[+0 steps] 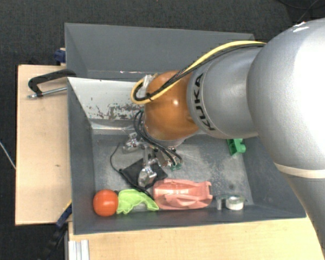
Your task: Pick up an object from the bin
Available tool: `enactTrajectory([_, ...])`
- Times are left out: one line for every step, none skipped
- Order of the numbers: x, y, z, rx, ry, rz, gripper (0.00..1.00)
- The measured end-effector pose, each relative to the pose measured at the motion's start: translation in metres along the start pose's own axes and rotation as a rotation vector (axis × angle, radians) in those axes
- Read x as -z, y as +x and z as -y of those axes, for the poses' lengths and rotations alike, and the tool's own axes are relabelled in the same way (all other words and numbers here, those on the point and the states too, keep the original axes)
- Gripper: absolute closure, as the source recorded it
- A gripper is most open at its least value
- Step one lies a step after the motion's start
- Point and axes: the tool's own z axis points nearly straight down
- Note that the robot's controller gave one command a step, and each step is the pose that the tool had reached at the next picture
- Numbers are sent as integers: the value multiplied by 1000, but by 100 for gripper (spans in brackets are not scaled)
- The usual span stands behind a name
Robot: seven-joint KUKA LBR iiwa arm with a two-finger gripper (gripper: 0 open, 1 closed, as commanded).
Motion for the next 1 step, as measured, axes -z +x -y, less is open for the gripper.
enactTrajectory([1,4,0,2,-1,-17,100])
